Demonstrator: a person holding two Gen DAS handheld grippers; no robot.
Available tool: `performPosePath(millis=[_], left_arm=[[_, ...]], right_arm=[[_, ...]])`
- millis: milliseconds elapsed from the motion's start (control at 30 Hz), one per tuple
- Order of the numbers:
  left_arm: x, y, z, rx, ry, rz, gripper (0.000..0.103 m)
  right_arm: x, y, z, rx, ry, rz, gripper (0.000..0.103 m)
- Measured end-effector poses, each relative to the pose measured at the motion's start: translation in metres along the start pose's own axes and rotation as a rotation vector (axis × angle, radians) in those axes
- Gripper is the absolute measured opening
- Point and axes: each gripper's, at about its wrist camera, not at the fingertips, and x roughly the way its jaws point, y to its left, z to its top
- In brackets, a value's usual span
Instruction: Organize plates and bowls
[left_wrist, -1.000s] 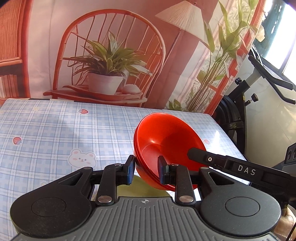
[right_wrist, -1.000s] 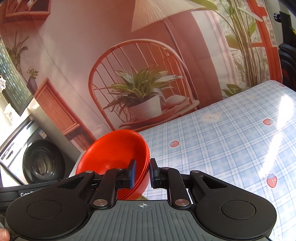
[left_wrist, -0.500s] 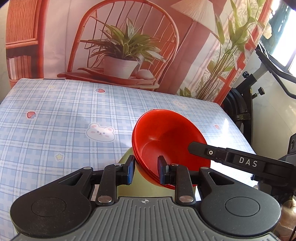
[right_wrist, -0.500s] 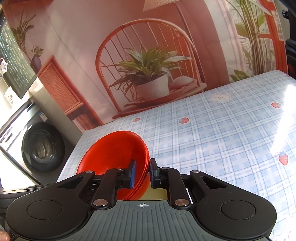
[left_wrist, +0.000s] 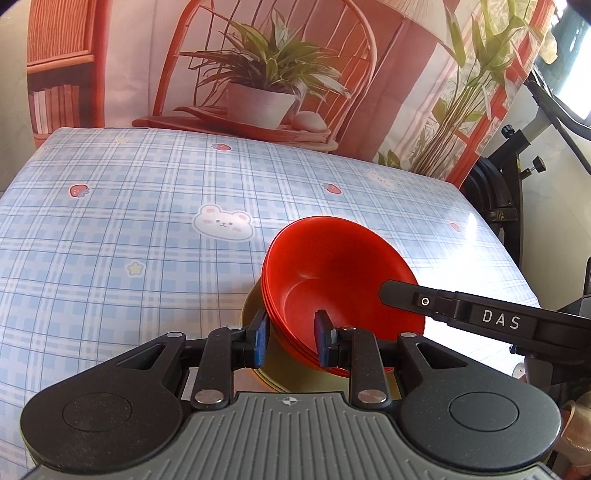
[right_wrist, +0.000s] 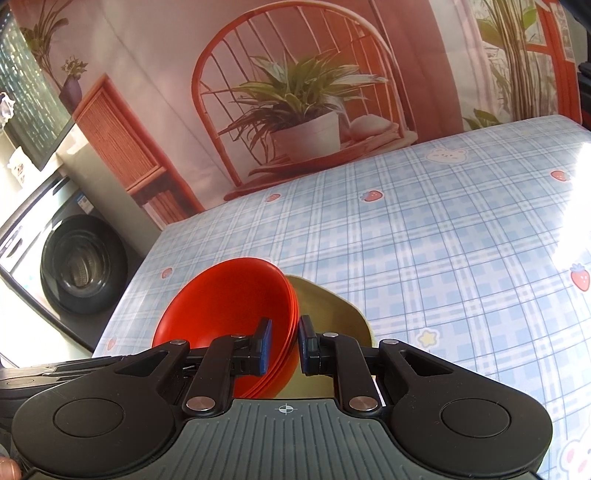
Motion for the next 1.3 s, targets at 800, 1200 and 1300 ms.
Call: performPosePath(millis=[800, 1200, 1300], left_arm=[[0.002, -0.003, -0.006, -0.006, 0.006, 0.032, 0.027], [-0.006, -0.003, -0.002, -0.003, 0.004, 0.064, 0.031], [-0.016, -0.002, 0.001, -0.005, -0.022, 0.06, 0.031]], right_arm=[[0.007, 0.001, -0.007, 0.0, 0.029, -0.005, 0.016], [-0.005, 0.002, -0.002, -0.012, -0.001, -0.04, 0.032], [-0.014, 0.004, 0.002, -0.025, -0.027, -0.051, 0.034]])
